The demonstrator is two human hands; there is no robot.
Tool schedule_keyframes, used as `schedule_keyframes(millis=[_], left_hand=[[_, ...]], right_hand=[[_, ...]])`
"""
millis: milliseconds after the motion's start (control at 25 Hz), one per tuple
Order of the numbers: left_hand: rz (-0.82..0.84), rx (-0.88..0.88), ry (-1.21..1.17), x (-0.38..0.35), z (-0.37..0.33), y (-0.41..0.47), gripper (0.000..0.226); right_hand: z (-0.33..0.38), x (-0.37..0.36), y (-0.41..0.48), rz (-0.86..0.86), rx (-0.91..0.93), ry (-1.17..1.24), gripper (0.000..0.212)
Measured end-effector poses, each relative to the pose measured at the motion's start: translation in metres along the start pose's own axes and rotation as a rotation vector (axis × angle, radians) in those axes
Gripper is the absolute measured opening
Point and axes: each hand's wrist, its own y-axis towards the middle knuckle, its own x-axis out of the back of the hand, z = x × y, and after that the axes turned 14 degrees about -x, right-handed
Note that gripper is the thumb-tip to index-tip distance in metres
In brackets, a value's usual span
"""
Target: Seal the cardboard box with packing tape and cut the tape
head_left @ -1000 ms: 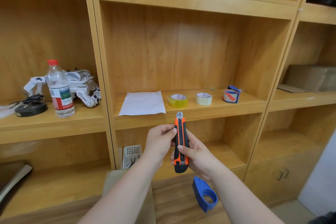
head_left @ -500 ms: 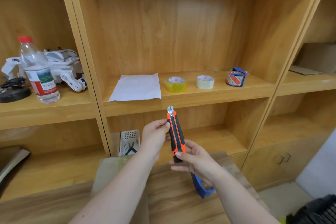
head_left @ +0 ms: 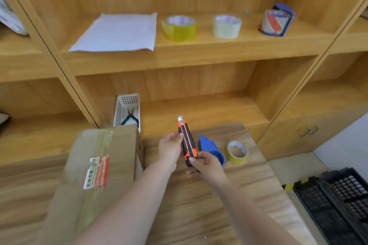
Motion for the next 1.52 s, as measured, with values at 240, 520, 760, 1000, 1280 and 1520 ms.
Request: schedule_keyframes(millis=[240, 520, 760, 1000, 1280, 1520], left_hand=[[-0.112, 0.107, 0.171, -0.021, 0.087, 0.011, 0.014], [-0.126, 0.117, 0.347, -0.038, 0.133, 0.047, 0.022], [-0.119, 0.1, 0.379, -0.049, 0.149, 0.063, 0.019], [-0.118, -0.013, 0.501, -0.051, 0.158, 0.065, 0.021], [-0.113, 0.064, 0.551, -0.049, 0.158, 0.061, 0.021], [-0.12, 0.071, 0.429, -0.031, 0.124, 0.051, 0.013]], right_hand=[[-0.064, 0.014, 0.048, -0.037, -0.171, -0.084, 0.013], [-0.093, 0.018, 0.085, -0.142, -0.252, -0.102, 0.013], [-0.095, 0.017, 0.103, -0.181, -0.311, -0.135, 0.022], [-0.093, 0.027, 0.112, -0.173, -0.366, -0.36, 0.037], [-0.087, 0.03, 0.107, -0.161, -0.369, -0.427, 0.042], [-0.06, 0.021, 0.084, -0.159, -0.293, -0.414, 0.033]])
